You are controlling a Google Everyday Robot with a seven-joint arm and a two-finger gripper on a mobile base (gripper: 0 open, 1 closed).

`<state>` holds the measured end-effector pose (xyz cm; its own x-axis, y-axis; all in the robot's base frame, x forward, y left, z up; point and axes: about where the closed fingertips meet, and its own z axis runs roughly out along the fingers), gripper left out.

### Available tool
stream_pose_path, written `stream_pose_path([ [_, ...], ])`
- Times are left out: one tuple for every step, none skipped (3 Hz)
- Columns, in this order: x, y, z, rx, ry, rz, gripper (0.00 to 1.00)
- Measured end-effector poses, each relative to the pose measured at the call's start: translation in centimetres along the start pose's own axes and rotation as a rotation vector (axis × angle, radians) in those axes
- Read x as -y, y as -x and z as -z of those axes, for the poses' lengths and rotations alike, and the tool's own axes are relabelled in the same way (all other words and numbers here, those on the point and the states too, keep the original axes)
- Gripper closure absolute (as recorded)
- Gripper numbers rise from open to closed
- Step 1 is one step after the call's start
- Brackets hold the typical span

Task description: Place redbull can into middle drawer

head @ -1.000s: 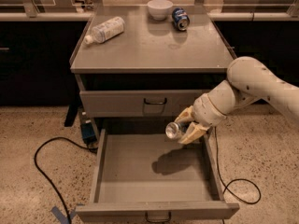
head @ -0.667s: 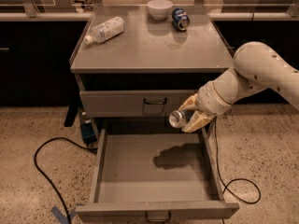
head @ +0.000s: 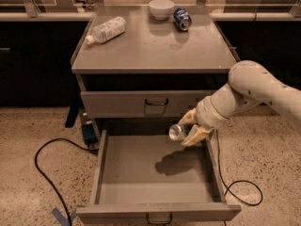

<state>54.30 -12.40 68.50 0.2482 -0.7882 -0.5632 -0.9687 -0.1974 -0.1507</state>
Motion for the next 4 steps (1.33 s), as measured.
stream_pose_path([
  [-1.5,-2.3,-4.2,0.015,0.055,-0.035,1.00],
  [-1.5,-2.3,-4.2,0.015,0.055,-0.035,1.00],
  [-2.1,-3.1,-7.6,-0.040,0.062,-0.048,1.00],
  [-2.9,-4.3,-12.3,-0.149,0.047,-0.093,1.00],
])
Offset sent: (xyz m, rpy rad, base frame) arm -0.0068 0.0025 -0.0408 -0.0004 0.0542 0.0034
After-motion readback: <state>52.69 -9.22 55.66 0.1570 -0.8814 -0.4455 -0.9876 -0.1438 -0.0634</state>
